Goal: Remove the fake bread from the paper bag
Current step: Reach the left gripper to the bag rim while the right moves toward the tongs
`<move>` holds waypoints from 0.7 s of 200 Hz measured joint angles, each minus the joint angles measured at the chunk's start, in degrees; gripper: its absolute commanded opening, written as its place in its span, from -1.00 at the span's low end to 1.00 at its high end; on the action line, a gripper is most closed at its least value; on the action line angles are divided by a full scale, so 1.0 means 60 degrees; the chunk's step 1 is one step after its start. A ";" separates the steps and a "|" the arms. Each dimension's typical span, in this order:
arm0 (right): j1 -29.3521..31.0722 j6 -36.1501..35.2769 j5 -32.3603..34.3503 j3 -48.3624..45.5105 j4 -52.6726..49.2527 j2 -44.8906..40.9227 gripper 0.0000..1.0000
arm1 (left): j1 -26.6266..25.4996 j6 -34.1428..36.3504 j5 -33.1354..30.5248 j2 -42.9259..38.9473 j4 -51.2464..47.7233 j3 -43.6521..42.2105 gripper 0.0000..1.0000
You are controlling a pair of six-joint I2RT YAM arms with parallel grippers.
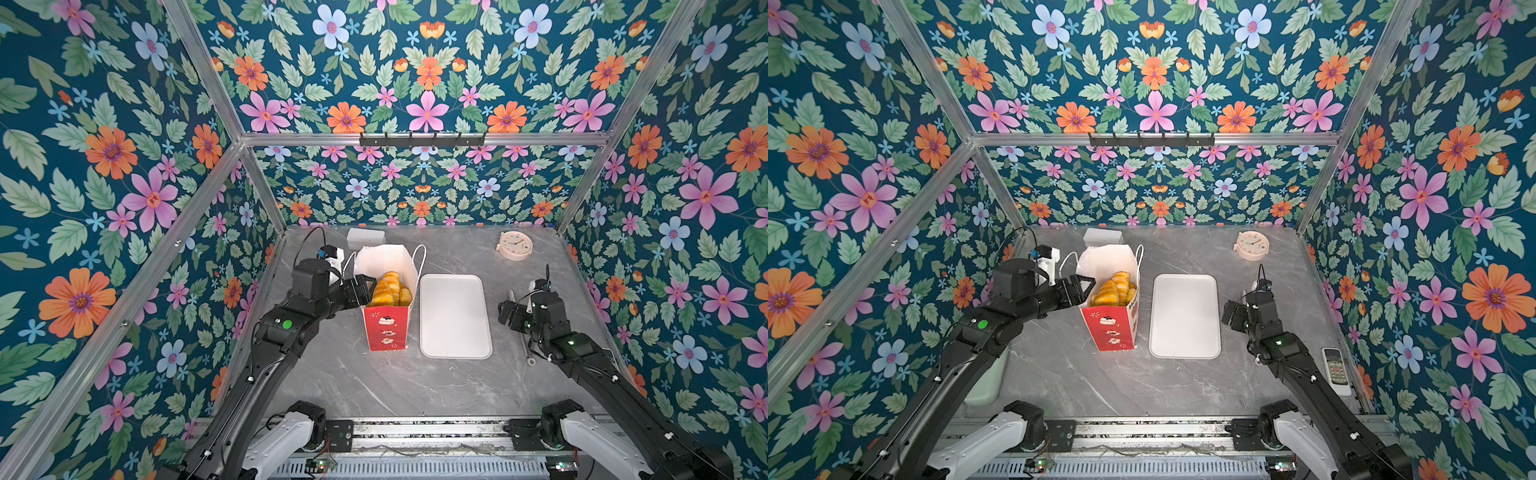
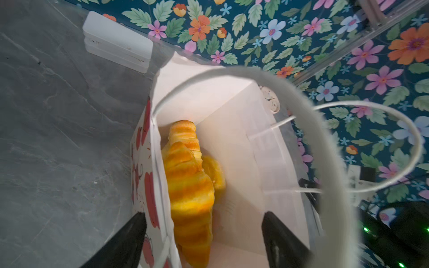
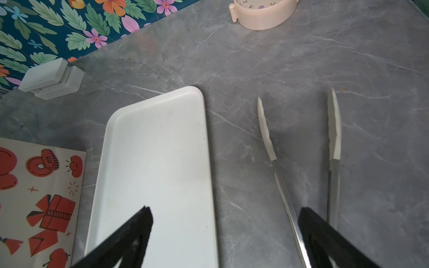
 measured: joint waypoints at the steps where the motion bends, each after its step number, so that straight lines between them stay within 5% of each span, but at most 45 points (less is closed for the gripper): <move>1: 0.0000 0.0000 0.0000 -0.0004 0.0000 0.0000 0.99 | -0.0004 -0.0004 -0.0029 0.0007 0.0000 0.0004 0.55; 42: 0.0000 -0.0040 0.0051 -0.0113 -0.0029 0.0117 0.99 | -0.0284 -0.0135 -0.1213 0.0277 0.0018 0.0007 0.31; 140: 0.0000 -0.0040 0.0219 -0.0433 0.0127 0.0098 0.99 | -0.0594 -0.0477 -0.1971 0.0958 0.0317 0.0055 -0.52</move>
